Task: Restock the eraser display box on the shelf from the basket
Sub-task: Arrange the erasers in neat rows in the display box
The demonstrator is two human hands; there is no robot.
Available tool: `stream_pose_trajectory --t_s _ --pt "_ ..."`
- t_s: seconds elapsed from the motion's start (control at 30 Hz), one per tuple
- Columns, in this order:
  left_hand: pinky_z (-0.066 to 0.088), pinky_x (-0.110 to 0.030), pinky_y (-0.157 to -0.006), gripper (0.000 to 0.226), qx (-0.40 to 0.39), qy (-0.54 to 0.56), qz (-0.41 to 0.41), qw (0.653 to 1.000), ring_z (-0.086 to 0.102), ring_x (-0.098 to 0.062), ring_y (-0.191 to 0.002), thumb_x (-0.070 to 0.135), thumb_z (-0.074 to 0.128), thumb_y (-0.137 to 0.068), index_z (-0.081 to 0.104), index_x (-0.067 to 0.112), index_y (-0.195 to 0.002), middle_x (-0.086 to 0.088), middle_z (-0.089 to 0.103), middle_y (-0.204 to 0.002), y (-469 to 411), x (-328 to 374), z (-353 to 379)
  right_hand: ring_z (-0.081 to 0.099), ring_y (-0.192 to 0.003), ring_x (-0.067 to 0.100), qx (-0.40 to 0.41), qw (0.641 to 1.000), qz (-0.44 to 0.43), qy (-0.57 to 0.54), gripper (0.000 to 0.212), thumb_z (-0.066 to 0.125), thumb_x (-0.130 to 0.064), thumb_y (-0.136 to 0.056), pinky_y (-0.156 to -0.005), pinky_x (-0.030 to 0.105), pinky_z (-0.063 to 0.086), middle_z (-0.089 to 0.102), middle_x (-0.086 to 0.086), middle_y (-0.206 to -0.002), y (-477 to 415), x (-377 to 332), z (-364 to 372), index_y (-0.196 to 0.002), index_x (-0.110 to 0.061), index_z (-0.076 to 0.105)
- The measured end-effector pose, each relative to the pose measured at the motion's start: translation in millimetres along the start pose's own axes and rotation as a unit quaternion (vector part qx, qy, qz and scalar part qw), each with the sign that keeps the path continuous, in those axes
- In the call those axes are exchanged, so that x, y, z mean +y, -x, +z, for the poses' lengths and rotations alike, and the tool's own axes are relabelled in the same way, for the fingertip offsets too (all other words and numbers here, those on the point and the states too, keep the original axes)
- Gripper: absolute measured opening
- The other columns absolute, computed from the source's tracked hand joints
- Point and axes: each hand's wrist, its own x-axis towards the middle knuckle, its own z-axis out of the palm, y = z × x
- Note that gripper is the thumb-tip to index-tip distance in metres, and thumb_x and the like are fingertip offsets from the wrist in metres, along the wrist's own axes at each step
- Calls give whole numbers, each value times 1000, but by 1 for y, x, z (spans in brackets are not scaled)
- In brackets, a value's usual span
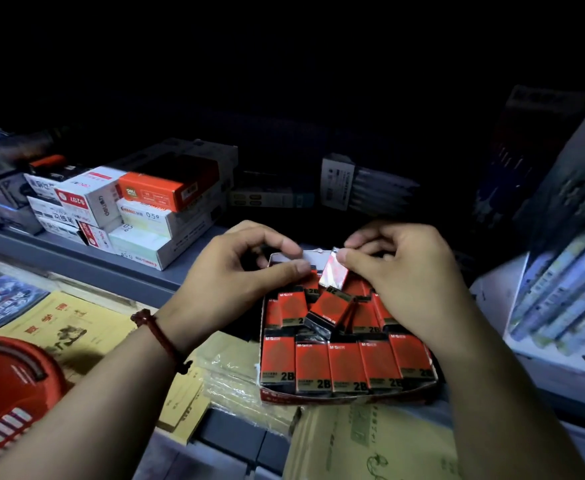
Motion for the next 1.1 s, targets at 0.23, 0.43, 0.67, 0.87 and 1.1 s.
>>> stream_pose_trajectory --t_s 0.23,0.43,0.67,0.87,1.1 --pt "56 -58 -72 21 0 -13 -61 998 68 -45 -73 35 88 -74 75 28 -90 -12 60 -67 -4 1 5 69 -78 -3 -61 998 -21 27 10 80 -23 -87 -71 15 52 74 -22 -78 4 -4 -1 -80 -31 81" --pt "50 -41 -58 17 7 -30 -78 996 58 -28 -58 30 87 -77 74 28 -88 -11 55 -60 -5 3 7 68 -78 -6 -66 996 -10 52 9 80 -25 -87 -71 15 52 75 -22 -79 4 -2 0 -81 -32 82" --pt "53 -38 -60 17 27 -12 -98 995 62 -26 -57 22 89 -76 75 24 -85 2 66 -58 -9 5 10 61 -75 -13 -51 994 -29 87 12 73 -24 -93 -68 8 42 72 -20 -82 4 1 -2 -88 -32 80" --pt "54 -33 -66 17 29 40 -112 993 62 -20 -68 16 85 -80 74 18 -93 -4 73 -75 -4 11 8 68 -81 4 -67 996 -23 56 19 65 -22 -97 -74 30 54 76 -14 -86 10 -1 -8 -90 -35 77" --pt "57 -22 -81 15 -44 90 -97 990 70 -19 -91 11 73 -89 75 13 -104 -10 73 -107 16 25 -7 66 -82 5 -109 991 -52 52 12 71 -42 -89 -76 28 51 71 -12 -90 26 -12 -24 -82 -34 76"
